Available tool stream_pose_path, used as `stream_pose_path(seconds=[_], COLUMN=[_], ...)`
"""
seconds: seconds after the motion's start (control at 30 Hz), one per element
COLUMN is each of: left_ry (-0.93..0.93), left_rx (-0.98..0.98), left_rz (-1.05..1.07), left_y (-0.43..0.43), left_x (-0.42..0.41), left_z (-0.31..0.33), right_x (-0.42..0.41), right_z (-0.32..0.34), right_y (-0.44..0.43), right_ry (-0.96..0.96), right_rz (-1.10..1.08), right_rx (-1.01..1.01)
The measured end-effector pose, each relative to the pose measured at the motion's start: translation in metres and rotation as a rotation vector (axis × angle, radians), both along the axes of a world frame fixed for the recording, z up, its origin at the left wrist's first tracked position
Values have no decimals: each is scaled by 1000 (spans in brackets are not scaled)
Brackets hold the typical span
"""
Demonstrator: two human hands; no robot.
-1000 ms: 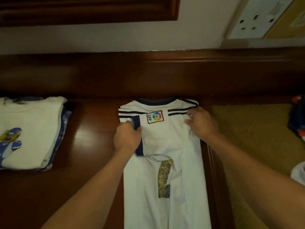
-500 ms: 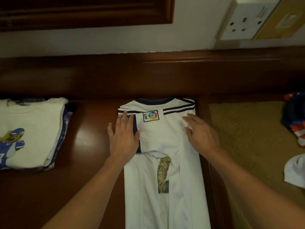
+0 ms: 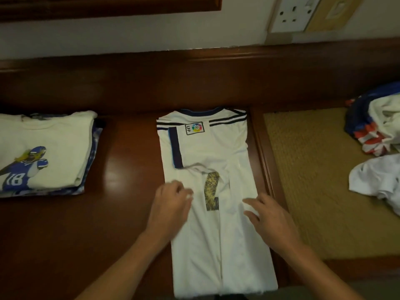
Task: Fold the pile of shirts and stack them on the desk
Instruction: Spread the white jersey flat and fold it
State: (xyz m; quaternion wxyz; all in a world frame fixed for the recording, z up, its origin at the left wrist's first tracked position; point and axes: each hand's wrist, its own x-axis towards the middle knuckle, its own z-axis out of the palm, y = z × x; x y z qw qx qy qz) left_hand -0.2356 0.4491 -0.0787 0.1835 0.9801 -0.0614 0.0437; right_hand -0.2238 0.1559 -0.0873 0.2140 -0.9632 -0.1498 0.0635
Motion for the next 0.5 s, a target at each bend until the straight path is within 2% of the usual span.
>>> stream_pose_path(seconds=[0.07, 0.13, 0.23, 0.33, 0.43, 0.5], left_ry=[34, 147, 254, 335, 377, 374], left_rx=[-7, 13, 110, 122, 141, 175], left_rz=[-137, -207, -189, -159, -144, -128], left_y=[-8, -9, -9, -16, -20, -20], left_x=[-51, -87, -116, -132, -141, -146], left_z=[-6, -16, -23, -18, -11, -8], right_x=[-36, -66, -100, -125, -136, -138], right_z=[0, 0, 2, 7, 11, 15], right_y=[-1, 6, 27, 52, 67, 70], right_ry=[77, 147, 247, 293, 365, 364], right_rz=[-10, 1, -1, -62, -112, -167], right_rx=[10, -10, -67, -115, -173, -142])
